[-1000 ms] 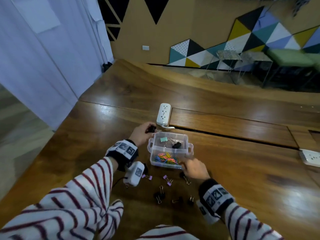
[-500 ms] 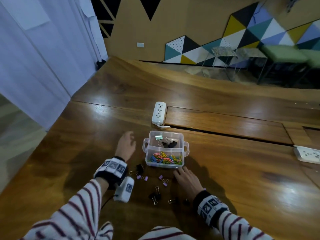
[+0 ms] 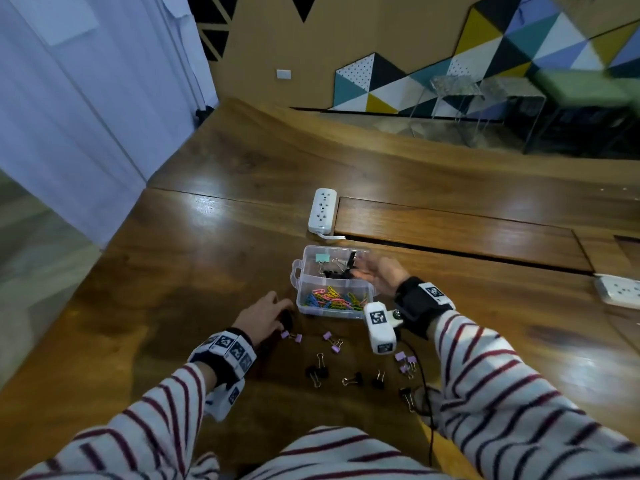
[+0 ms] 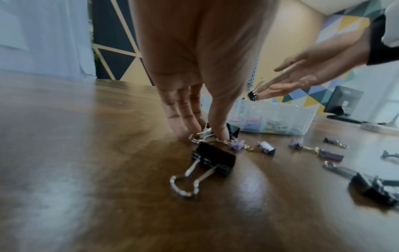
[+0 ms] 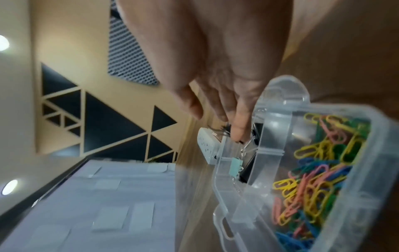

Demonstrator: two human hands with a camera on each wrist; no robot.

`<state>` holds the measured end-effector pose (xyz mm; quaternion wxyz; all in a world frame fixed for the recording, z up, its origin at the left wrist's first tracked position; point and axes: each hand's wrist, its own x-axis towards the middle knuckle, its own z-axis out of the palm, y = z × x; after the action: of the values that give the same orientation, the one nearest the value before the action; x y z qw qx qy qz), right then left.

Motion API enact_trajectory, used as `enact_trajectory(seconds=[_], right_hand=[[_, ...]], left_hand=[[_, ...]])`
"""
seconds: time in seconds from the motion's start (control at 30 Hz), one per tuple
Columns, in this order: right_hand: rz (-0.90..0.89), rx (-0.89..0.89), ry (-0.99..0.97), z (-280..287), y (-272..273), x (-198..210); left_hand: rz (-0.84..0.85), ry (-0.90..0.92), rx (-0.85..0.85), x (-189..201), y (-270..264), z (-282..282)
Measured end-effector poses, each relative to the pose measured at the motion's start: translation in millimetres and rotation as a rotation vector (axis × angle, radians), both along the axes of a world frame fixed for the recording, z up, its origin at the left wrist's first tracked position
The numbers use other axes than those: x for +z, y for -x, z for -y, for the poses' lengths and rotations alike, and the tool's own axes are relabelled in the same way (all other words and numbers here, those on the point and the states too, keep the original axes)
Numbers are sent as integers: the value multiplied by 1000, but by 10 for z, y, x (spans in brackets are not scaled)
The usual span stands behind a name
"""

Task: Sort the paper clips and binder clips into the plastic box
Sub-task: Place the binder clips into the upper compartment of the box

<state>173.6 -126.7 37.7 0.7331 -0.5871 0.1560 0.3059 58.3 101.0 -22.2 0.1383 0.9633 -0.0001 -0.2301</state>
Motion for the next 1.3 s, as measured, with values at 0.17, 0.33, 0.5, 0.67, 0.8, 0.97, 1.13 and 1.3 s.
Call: enact_trajectory(seconds=[0.17,0.33,0.5,0.67,0.8,0.97,1.13,1.3], right_hand=[[235,305,286,366,221,-102],[526,599,922,1012,516,-334],[457,806,1154,1230,913,-581],[555,834,1240,988,1136,-682],[596,875,1225,943,1163,-649],[576,842,1220,923,1211,-612],[549,803,1211,959,1231,-608],[554,729,1066,1102,1075,-585]], left_hand=[[-8,39,-32,41,-4,-11],[59,158,92,138,80,-75],[17,165,41,286,152,-72],[-79,180,-83,517,60,66],[70,339,-58,712,-209,279],[241,356,69,725,-745,444],[264,288,173,483,-1087,457],[271,243,172,290,-1090,406]])
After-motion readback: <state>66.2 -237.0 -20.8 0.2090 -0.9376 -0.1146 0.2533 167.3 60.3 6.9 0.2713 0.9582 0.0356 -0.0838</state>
